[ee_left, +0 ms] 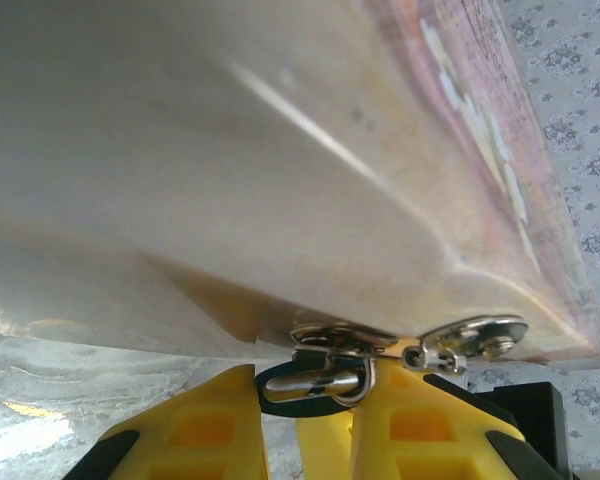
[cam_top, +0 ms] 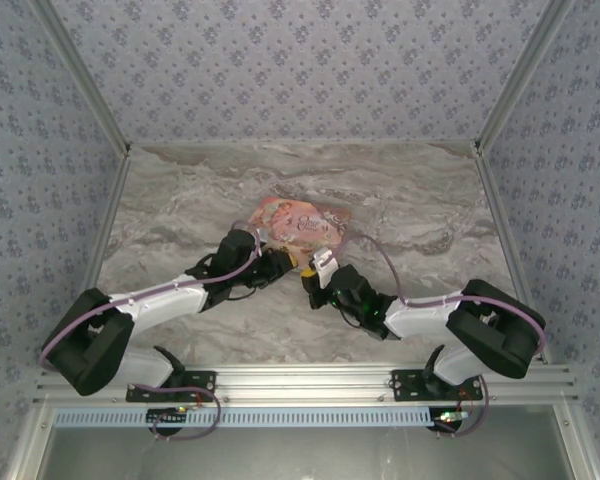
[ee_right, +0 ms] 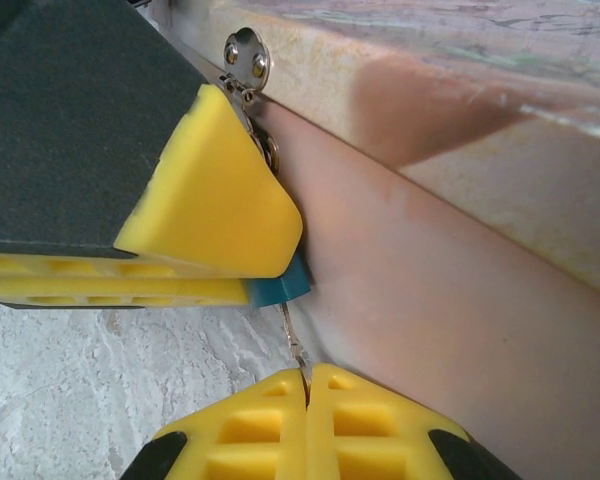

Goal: Unlock a padlock with a key

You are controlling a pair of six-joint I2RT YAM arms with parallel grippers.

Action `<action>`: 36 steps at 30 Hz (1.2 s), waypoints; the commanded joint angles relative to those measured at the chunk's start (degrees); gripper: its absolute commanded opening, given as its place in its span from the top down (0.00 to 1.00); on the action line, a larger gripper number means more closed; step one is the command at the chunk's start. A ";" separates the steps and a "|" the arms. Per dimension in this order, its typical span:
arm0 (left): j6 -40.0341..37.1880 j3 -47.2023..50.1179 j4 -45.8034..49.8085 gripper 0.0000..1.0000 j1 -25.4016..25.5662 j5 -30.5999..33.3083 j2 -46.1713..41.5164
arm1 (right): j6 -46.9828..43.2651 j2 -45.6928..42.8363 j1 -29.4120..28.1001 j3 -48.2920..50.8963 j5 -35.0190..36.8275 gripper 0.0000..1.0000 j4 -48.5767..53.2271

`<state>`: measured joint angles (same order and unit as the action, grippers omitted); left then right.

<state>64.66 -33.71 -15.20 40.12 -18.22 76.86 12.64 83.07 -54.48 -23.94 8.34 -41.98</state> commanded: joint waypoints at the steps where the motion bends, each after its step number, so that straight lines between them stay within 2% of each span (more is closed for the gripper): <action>1: 2.27 -2.22 -4.20 0.84 0.57 -5.17 -2.09 | 0.91 0.69 0.76 -1.03 -1.71 1.00 -4.79; 25: 1.53 -3.24 -1.18 0.85 0.57 -6.99 -3.41 | 0.42 -0.40 8.07 0.21 -16.55 1.00 -9.23; 36: 1.43 -3.03 -1.39 0.85 0.53 -7.01 -3.37 | 1.50 1.67 8.95 -1.98 -19.85 1.00 -9.86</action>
<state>65.63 -34.79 -14.63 39.64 -18.17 75.50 13.10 83.61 -45.82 -23.20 -9.96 -47.51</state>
